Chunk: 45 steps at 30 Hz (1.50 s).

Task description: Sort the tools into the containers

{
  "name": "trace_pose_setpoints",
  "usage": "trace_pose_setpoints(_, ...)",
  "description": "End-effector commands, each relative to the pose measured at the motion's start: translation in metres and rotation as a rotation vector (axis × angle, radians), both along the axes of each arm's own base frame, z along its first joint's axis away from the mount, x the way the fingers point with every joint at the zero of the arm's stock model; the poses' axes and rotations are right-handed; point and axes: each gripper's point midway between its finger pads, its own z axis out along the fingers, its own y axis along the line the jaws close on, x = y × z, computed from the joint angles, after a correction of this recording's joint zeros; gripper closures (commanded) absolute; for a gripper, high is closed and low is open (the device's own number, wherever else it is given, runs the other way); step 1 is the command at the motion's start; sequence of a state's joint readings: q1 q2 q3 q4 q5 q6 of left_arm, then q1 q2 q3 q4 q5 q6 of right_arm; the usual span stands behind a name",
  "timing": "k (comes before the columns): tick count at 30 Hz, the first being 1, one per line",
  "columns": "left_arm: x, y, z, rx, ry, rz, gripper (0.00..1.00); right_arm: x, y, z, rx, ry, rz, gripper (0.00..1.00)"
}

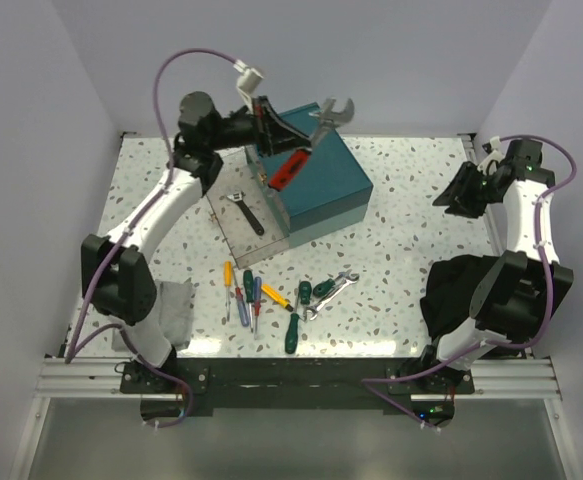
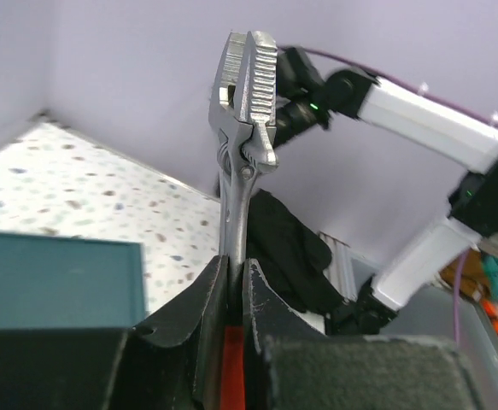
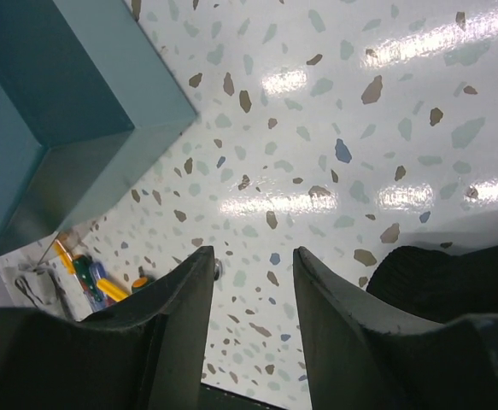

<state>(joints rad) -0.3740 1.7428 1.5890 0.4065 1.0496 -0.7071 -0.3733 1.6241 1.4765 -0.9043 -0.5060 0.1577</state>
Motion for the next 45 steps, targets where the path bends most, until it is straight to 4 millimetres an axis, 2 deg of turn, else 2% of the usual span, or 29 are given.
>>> trace_pose_setpoints(1, 0.031, 0.075, 0.032, -0.084, 0.038, 0.289, 1.00, -0.002, -0.006, 0.002, -0.044, -0.009, -0.018, 0.53)
trace_pose_setpoints(2, 0.038, 0.086, 0.019, -0.081, 0.086, 0.334, 1.00, -0.003, -0.007, 0.001, -0.045, -0.005, -0.019, 0.53)
trace_pose_setpoints(3, 0.043, 0.097, 0.014, -0.091, 0.138, 0.375, 1.00, -0.004, -0.007, 0.000, -0.046, -0.001, -0.017, 0.53)
trace_pose_setpoints(4, 0.052, 0.116, 0.015, -0.111, 0.157, 0.450, 1.00, -0.004, -0.007, -0.001, -0.047, 0.000, -0.015, 0.53)
trace_pose_setpoints(6, 0.061, 0.133, -0.007, -0.125, 0.285, 0.526, 1.00, -0.005, -0.006, -0.002, -0.046, 0.003, -0.010, 0.53)
trace_pose_setpoints(7, 0.064, 0.146, -0.008, -0.151, 0.306, 0.582, 1.00, -0.006, -0.005, -0.003, -0.042, 0.007, -0.013, 0.53)
trace_pose_setpoints(8, 0.065, 0.150, -0.025, -0.152, 0.360, 0.607, 1.00, -0.007, -0.005, -0.005, -0.036, 0.013, -0.015, 0.53)
trace_pose_setpoints(10, 0.067, 0.159, -0.037, -0.180, 0.432, 0.662, 1.00, -0.010, -0.004, -0.007, -0.038, 0.019, -0.012, 0.53)
trace_pose_setpoints(11, 0.068, 0.162, -0.053, -0.177, 0.483, 0.676, 1.00, -0.011, -0.004, -0.007, -0.043, 0.018, -0.014, 0.53)
trace_pose_setpoints(15, 0.075, 0.174, -0.092, -0.211, 0.635, 0.726, 1.00, -0.015, -0.005, -0.004, -0.060, 0.006, -0.018, 0.53)
trace_pose_setpoints(21, 0.095, 0.184, -0.151, -0.217, 0.813, 0.775, 1.00, -0.026, -0.003, -0.004, -0.081, 0.001, -0.015, 0.53)
trace_pose_setpoints(27, 0.116, 0.187, -0.198, -0.198, 0.928, 0.827, 1.00, -0.036, 0.001, -0.006, -0.079, 0.000, -0.009, 0.53)
trace_pose_setpoints(31, 0.129, 0.184, -0.209, -0.182, 0.922, 0.835, 1.00, -0.041, 0.005, -0.003, -0.085, -0.027, 0.013, 0.53)
trace_pose_setpoints(39, 0.139, 0.162, -0.240, -0.116, 0.936, 0.812, 1.00, -0.060, 0.019, -0.017, -0.052, -0.019, 0.077, 0.53)
trace_pose_setpoints(40, 0.139, 0.160, -0.242, -0.112, 0.937, 0.812, 0.89, -0.062, 0.022, -0.018, -0.046, -0.018, 0.087, 0.53)
trace_pose_setpoints(42, 0.139, 0.157, -0.247, -0.099, 0.941, 0.810, 0.75, -0.064, 0.032, -0.017, -0.011, -0.037, 0.132, 0.53)
trace_pose_setpoints(43, 0.139, 0.156, -0.247, -0.097, 0.938, 0.809, 0.63, -0.065, 0.036, -0.017, -0.002, -0.042, 0.150, 0.53)
trace_pose_setpoints(45, 0.137, 0.156, -0.244, -0.091, 0.948, 0.809, 0.53, -0.066, 0.049, -0.015, -0.006, -0.080, 0.239, 0.53)
